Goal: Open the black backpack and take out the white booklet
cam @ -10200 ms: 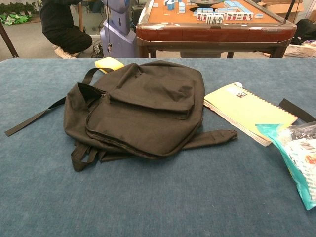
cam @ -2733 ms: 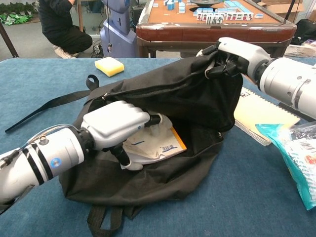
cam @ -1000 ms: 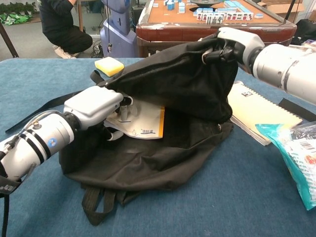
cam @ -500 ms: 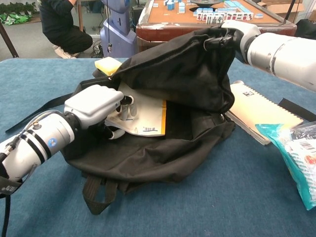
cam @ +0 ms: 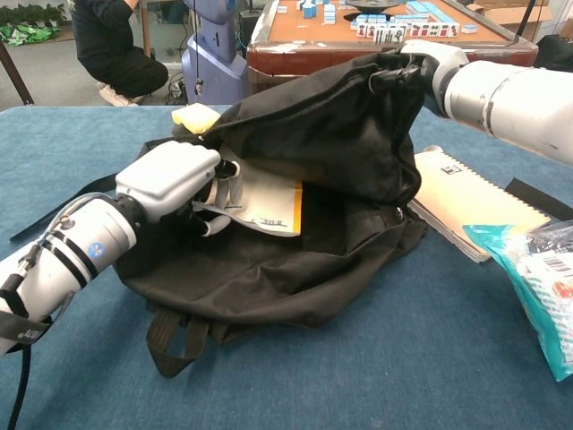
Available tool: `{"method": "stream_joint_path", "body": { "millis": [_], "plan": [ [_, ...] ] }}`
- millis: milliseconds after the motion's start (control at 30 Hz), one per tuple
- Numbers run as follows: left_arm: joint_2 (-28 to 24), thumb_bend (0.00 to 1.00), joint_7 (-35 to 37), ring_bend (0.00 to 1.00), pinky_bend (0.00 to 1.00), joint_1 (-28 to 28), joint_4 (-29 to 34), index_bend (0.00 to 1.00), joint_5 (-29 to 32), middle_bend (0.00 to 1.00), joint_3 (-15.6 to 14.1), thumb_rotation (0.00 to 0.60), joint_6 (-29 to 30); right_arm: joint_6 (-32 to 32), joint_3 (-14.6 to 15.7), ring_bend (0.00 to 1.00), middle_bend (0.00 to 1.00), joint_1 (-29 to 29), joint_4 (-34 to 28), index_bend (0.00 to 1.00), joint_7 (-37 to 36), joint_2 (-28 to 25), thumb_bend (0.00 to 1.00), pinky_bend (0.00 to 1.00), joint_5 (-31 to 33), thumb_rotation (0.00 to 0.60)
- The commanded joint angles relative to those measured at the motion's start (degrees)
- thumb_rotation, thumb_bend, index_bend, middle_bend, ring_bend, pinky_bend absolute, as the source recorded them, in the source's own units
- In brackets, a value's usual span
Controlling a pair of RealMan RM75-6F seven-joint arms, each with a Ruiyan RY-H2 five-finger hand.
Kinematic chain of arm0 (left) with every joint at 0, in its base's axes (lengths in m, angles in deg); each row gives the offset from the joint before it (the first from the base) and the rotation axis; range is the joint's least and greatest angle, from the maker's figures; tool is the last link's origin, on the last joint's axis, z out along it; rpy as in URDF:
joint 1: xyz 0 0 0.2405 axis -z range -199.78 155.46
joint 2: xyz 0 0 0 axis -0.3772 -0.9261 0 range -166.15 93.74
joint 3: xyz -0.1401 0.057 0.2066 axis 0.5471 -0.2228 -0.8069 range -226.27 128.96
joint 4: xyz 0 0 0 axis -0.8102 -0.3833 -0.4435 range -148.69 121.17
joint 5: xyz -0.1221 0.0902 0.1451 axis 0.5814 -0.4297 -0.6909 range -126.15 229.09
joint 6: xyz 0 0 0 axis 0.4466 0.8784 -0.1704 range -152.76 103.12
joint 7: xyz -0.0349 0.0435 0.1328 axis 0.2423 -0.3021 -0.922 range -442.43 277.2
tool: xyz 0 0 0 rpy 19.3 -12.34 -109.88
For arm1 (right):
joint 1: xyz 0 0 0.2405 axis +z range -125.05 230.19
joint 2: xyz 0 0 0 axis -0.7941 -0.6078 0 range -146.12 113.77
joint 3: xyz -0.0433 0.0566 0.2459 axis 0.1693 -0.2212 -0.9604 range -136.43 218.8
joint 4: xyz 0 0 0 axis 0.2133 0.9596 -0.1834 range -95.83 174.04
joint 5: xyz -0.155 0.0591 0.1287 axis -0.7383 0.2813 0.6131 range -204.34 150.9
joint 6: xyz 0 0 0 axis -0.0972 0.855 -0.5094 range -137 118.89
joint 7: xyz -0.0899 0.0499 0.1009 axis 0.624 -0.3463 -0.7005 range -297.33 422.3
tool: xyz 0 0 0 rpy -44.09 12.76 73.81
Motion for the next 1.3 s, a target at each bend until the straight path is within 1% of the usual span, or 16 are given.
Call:
{"method": "stream_joint_path", "body": {
  "millis": [33, 167, 300, 433, 533, 633, 767, 967, 1133, 1300],
  "plan": [
    [2.2, 0.48, 6.3, 0.61, 0.59, 0.4, -5.5, 0.69, -2.9, 0.74, -0.4, 0.600, 3.4, -0.5, -0.2, 0.31, 0.35, 0.1, 0.4, 0.57, -0.5, 0.0, 0.89, 0.34, 0.4, 0.600],
    [3.5, 0.52, 11.1, 0.67, 0.63, 0.6, -9.3, 0.75, -4.8, 0.82, -0.7, 0.600, 6.4, -1.2, -0.4, 0.31, 0.35, 0.3, 1.1, 0.57, -1.2, 0.1, 0.89, 0.34, 0.8, 0.600],
    [4.2, 0.56, 15.1, 0.71, 0.68, 0.8, -11.6, 0.80, -5.8, 0.88, -0.4, 0.600, 9.0, -1.7, -0.3, 0.31, 0.35, 0.5, 1.5, 0.57, -1.5, 0.2, 0.88, 0.34, 0.8, 0.600],
    [3.9, 0.58, 18.5, 0.73, 0.72, 0.6, -12.3, 0.84, -6.6, 0.92, -0.3, 0.600, 11.6, -1.8, -0.4, 0.31, 0.35, 0.5, 1.8, 0.57, -1.8, 0.1, 0.88, 0.34, 1.0, 0.600],
    [2.9, 0.59, 20.3, 0.74, 0.75, 0.1, -11.3, 0.85, -7.4, 0.95, -0.4, 0.600, 13.8, -1.8, -0.3, 0.31, 0.35, 0.4, 1.9, 0.57, -1.9, 0.0, 0.88, 0.34, 1.0, 0.600],
    [1.2, 0.61, 22.3, 0.74, 0.75, -0.8, -8.2, 0.86, -7.8, 0.96, -0.5, 0.600, 15.8, -2.0, -0.1, 0.31, 0.35, 0.4, 1.9, 0.57, -2.0, -0.1, 0.88, 0.34, 0.8, 0.600],
    [-1.9, 0.61, 23.7, 0.74, 0.75, -2.0, -2.6, 0.86, -8.6, 0.96, -0.6, 0.600, 18.5, -2.0, -0.1, 0.31, 0.35, 0.3, 1.7, 0.57, -2.4, -0.1, 0.88, 0.34, 0.5, 0.600],
    [-7.8, 0.61, 24.4, 0.74, 0.75, -4.1, 7.8, 0.86, -9.3, 0.96, 0.0, 0.600, 22.0, -1.9, 0.5, 0.31, 0.35, -0.3, 1.3, 0.57, -2.8, -0.2, 0.88, 0.34, 0.0, 0.600],
    [-14.1, 0.61, 25.7, 0.74, 0.75, -6.6, 18.6, 0.85, -8.6, 0.96, 0.9, 0.600, 23.7, -2.1, 1.9, 0.30, 0.35, -1.2, 0.5, 0.57, -3.2, -0.3, 0.88, 0.34, -1.5, 0.600],
    [-20.1, 0.61, 29.2, 0.74, 0.75, -8.8, 29.1, 0.84, -5.4, 0.96, 2.2, 0.600, 22.5, -1.9, 3.6, 0.30, 0.35, -2.1, -0.2, 0.57, -4.0, 0.1, 0.88, 0.34, -5.0, 0.600]
  ]
}}
